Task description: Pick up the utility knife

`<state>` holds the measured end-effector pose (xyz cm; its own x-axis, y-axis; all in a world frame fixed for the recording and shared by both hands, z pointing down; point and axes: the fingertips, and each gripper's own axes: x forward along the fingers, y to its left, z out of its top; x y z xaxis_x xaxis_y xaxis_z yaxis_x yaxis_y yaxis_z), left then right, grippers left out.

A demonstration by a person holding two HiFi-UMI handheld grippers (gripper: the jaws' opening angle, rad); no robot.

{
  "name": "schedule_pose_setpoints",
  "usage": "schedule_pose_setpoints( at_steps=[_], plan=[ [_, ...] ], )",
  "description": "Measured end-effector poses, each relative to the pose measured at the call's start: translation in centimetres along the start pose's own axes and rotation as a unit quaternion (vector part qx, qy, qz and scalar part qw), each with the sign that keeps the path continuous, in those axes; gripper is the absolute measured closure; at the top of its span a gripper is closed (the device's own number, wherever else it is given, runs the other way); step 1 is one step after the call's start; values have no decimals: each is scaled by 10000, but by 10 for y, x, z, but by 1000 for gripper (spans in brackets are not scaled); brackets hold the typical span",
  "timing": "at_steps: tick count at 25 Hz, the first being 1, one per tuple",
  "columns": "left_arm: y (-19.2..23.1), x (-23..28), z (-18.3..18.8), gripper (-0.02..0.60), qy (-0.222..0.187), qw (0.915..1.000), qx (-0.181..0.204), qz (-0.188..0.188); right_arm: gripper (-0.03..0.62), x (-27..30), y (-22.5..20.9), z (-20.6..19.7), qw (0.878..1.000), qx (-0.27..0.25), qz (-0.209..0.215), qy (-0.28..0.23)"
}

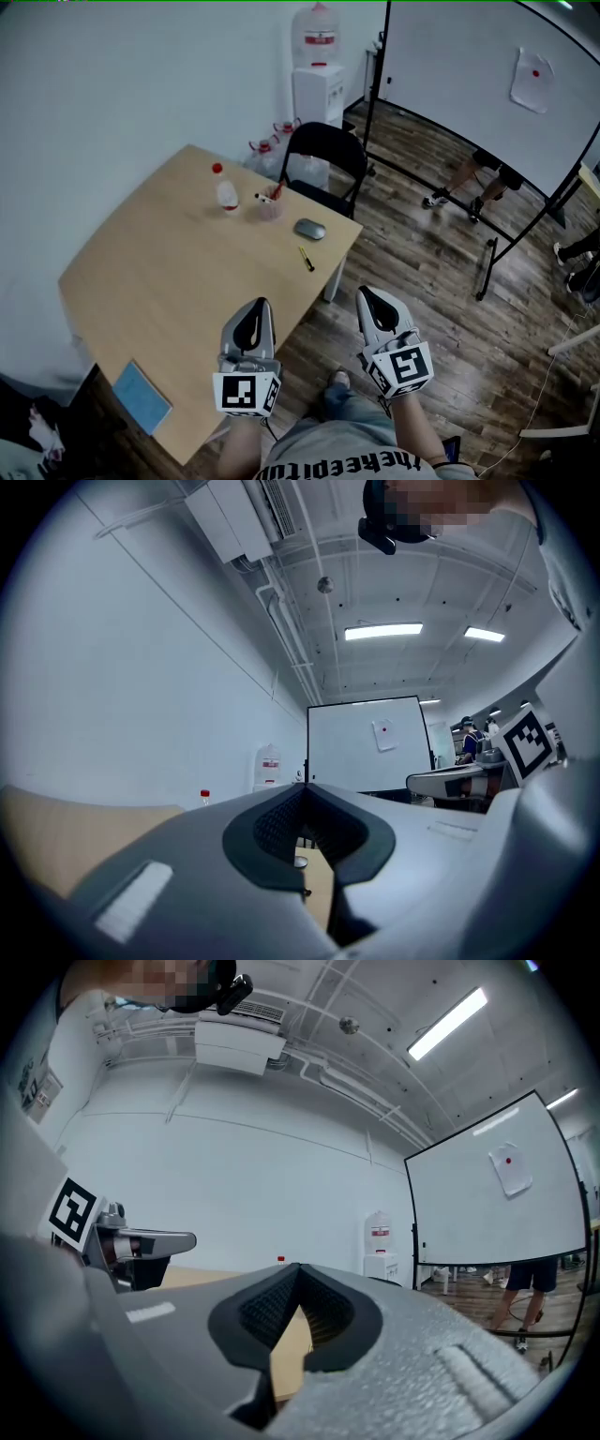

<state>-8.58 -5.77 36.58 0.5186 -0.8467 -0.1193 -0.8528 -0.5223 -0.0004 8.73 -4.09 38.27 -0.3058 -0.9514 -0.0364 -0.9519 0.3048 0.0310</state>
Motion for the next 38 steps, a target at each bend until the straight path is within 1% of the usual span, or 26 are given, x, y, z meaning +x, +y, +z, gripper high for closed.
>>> schedule_pose_setpoints(
  at_steps=[9, 15, 20, 24, 30, 38],
  plan=[
    [-3, 48, -2, 561, -13, 9999, 25, 132, 592, 34, -38, 0, 9998, 29, 177, -26],
    [-13, 76, -2, 561, -116, 9998, 91, 166, 592, 49, -67, 0, 9996, 62, 258, -34],
    [-22, 92, 1, 561, -130, 9994, 110, 307, 592, 58, -84, -2, 9992, 75, 401, -4],
    [-26, 98, -1, 561, -108, 9992, 128, 353, 592, 66, -91, -10, 9985, 226, 503, 73],
    [-26, 107, -3, 561, -52, 9993, 208, 310, 592, 85, -89, -28, 9957, 431, 715, 400],
    [-3, 121, -4, 561, 21, 9995, 181, 241, 592, 120, -70, -65, 9870, 367, 885, 1289]
  ],
)
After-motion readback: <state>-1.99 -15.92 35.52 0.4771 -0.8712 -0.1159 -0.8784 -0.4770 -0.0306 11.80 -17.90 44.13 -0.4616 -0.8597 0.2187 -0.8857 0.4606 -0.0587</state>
